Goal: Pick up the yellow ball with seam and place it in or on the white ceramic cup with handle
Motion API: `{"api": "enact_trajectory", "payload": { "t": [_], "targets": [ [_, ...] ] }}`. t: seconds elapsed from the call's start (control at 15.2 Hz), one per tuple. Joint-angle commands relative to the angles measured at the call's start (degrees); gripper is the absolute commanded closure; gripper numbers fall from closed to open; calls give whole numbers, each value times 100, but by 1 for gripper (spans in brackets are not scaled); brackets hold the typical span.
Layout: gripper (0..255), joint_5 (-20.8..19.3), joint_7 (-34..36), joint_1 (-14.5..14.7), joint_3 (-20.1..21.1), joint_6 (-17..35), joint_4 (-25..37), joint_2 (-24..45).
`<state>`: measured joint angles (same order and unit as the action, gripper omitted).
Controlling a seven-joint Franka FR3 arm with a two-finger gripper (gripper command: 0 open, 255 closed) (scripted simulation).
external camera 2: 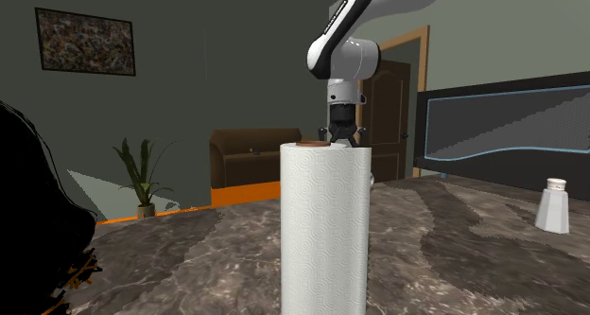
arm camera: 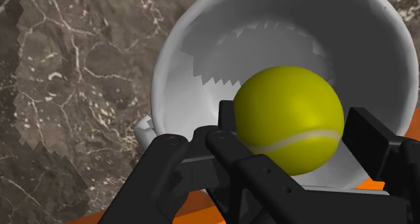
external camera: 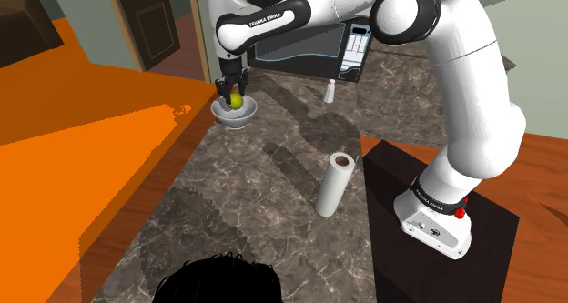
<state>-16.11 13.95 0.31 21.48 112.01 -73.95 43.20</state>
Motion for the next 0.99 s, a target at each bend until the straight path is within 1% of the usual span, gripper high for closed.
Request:
{"api": "enact_trajectory", "payload": {
  "t": [0.0,0.2,0.26,0.59,0.86,0.92],
  "targets": [
    [255,-1,0,0,0,5,-1,1],
    [255,-1,0,0,0,5,-1,1],
    [0,-1,0,0,0,5,-1,1],
    [0,-1,0,0,0,5,-1,1],
    [0,81,-67,35,53,-602,440,-180],
    [0,81,-67,35,53,-602,440,-180]
  ]
}}
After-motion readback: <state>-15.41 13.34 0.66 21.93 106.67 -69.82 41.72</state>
